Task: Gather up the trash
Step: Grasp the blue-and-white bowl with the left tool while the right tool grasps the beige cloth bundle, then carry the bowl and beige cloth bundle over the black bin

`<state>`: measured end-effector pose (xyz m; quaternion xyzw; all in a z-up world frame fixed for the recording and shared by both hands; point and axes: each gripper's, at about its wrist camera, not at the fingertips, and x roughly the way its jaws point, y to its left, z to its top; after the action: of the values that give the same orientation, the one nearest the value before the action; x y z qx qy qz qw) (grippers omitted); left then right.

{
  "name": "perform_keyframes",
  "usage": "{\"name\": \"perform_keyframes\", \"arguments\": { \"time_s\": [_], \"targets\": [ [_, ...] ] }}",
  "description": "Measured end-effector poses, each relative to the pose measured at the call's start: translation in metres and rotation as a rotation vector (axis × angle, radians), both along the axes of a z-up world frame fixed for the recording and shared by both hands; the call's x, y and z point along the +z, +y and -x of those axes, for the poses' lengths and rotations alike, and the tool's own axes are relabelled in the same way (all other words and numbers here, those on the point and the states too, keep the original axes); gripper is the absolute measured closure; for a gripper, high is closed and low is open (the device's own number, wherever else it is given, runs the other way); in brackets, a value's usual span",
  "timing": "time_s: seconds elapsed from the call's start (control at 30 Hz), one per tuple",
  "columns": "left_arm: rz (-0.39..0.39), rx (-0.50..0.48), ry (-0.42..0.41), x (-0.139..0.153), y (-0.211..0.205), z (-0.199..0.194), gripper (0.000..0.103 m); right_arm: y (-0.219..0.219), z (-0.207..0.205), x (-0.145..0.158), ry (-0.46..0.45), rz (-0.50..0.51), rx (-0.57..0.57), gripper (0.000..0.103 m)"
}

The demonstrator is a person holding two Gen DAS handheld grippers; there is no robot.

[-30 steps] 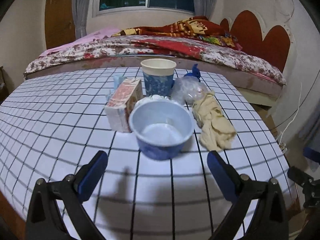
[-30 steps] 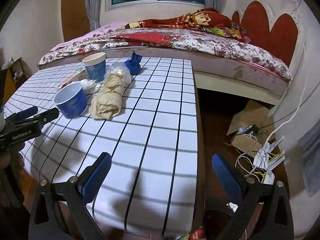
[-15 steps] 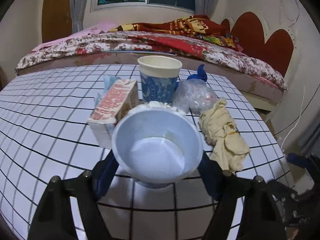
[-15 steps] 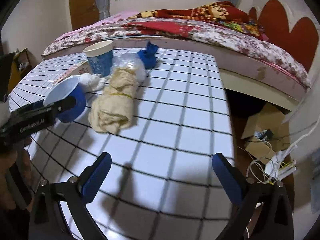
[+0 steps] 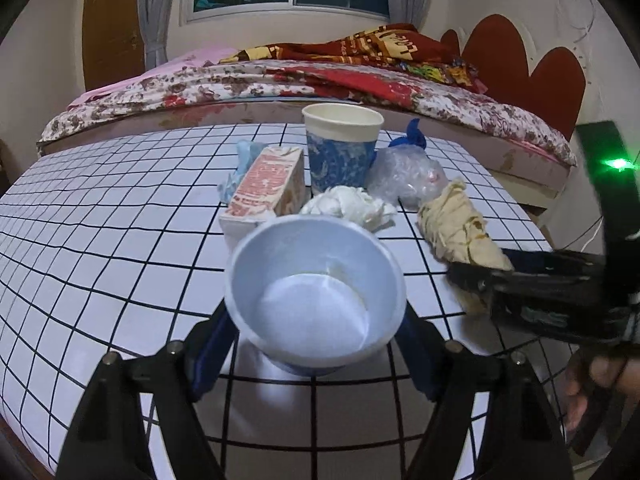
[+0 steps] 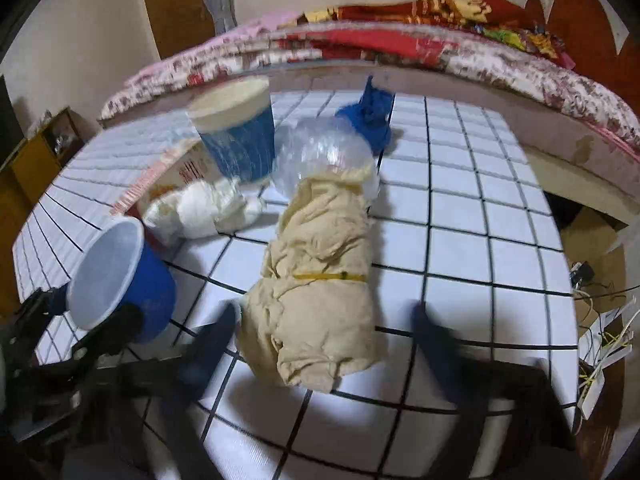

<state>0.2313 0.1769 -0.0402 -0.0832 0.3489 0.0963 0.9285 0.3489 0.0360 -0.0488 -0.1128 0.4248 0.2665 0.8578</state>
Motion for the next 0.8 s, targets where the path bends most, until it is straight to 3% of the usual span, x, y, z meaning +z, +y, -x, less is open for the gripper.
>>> {"name": "perform_keyframes", "arguments": {
  "time_s": [0.03,0.07,0.27,0.8],
  "targets": [
    [-0.002,-0.003,-0.006,0.001,-0.002,0.002,0.027,-0.002,0.003,0.002,0.009,-0.01,0.013,0.078],
    [-0.005,-0.007,-0.011,0.003,-0.004,0.004,0.027,-0.005,0.007,0.005,0.01,-0.026,0.016,0.079],
    [0.004,-0.031,-0.037,0.007,-0.02,0.019,0.027,-0.047,0.046,0.029,-0.096,-0.024,-0.013,0.079],
    [-0.009,-0.162,-0.098,0.03,-0.095,0.065,0.027,-0.178,0.124,0.072,-0.18,-0.022,-0.141,0.079]
  ]
}}
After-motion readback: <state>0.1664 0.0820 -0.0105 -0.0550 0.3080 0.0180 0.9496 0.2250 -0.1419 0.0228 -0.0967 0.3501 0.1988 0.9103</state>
